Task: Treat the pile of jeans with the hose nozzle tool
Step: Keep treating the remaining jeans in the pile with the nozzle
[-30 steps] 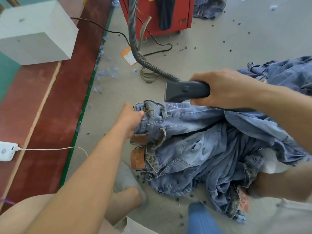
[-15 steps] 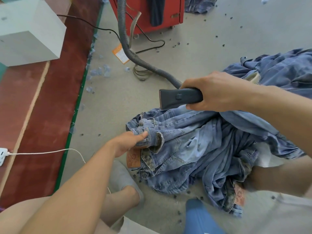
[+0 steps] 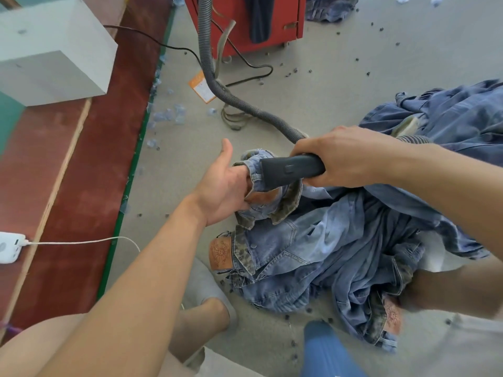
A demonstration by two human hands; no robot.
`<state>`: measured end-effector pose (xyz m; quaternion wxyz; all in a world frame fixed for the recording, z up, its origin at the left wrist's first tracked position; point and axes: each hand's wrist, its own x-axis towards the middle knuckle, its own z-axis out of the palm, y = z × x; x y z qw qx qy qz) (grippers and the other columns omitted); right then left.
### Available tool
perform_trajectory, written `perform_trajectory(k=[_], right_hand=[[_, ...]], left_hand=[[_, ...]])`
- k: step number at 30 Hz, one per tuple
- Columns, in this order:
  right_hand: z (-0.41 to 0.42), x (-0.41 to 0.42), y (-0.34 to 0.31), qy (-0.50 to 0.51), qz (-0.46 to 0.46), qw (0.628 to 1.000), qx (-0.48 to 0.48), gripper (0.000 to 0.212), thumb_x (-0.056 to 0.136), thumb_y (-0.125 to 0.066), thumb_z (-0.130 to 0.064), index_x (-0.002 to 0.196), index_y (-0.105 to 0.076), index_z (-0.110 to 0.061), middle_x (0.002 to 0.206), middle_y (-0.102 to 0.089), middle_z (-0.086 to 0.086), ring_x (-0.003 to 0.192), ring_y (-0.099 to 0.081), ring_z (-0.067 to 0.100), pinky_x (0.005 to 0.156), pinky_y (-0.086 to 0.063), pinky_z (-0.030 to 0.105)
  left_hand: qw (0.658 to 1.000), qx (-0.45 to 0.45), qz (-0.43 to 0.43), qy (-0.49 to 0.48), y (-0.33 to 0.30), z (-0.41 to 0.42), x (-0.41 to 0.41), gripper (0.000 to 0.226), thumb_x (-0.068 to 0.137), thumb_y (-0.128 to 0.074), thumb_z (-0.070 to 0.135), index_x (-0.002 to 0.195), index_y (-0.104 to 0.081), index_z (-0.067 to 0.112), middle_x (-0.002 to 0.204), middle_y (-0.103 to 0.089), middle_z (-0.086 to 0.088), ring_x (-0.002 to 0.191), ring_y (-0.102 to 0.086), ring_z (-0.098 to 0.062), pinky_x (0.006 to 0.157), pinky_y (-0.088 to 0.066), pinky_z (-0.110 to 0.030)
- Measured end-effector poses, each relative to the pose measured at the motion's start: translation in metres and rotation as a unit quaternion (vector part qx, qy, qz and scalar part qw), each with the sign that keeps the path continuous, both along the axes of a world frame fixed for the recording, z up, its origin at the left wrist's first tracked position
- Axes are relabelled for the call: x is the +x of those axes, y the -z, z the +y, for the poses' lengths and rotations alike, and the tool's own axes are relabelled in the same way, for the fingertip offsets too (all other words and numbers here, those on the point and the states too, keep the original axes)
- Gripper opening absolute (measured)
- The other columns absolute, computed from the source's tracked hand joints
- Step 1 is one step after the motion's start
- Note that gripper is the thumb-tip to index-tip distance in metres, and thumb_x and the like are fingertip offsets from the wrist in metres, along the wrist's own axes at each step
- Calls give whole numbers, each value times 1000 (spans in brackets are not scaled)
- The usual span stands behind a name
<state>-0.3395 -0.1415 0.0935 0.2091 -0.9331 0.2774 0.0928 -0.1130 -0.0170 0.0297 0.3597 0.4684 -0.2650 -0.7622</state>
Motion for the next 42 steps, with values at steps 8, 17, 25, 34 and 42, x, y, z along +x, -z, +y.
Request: perform_trajectory(k=[8, 17, 25, 34, 42], right_hand=[[-7, 1, -10, 17, -79, 997, 17, 32, 86, -71, -47, 116, -62, -44, 79, -64, -24, 73, -57, -5, 65, -46, 25], [8, 3, -14, -7, -47, 998, 33, 32, 87, -73, -45, 118, -62, -43, 83, -67, -20, 76, -60, -1, 74, -54, 35], [-29, -15, -35, 91, -154, 984, 13, 26, 88, -75, -40, 111, -64, -38, 87, -67, -15, 79, -60, 3, 65, -43, 18], [-18, -41, -15, 52, -53, 997, 13, 34, 85, -71, -41, 115, -60, -49, 72, -61, -25, 67, -57, -5, 64, -47, 29], [-8, -38, -5, -4, 20, 1000, -13, 34, 88, -67, -48, 117, -51, -53, 84, -63, -15, 80, -62, 18, 74, -55, 43]], left_hand=[[1000, -4, 18, -9, 1, 3, 1, 115, 84, 2, 89, 154, -45, 11, 151, -54, -18, 137, -54, -36, 110, -45, -56], [999, 29, 38, -26, -15, -2, -13, 116, 85, 3, 90, 151, -49, 11, 148, -56, -21, 124, -62, -37, 108, -38, -61], [988, 5, -123, 92, -67, 0, 17, 81, 96, -3, 78, 153, -44, 39, 148, -59, 3, 131, -61, -19, 110, -33, -47], [968, 67, -189, -152, -50, -14, -1, 23, 104, -57, 32, 117, -69, 18, 104, -77, -6, 95, -73, -24, 79, -61, -44], [963, 98, -78, -238, -61, -25, 2, 13, 99, -52, 16, 95, -63, 13, 82, -70, -7, 74, -73, -25, 79, -63, -53]])
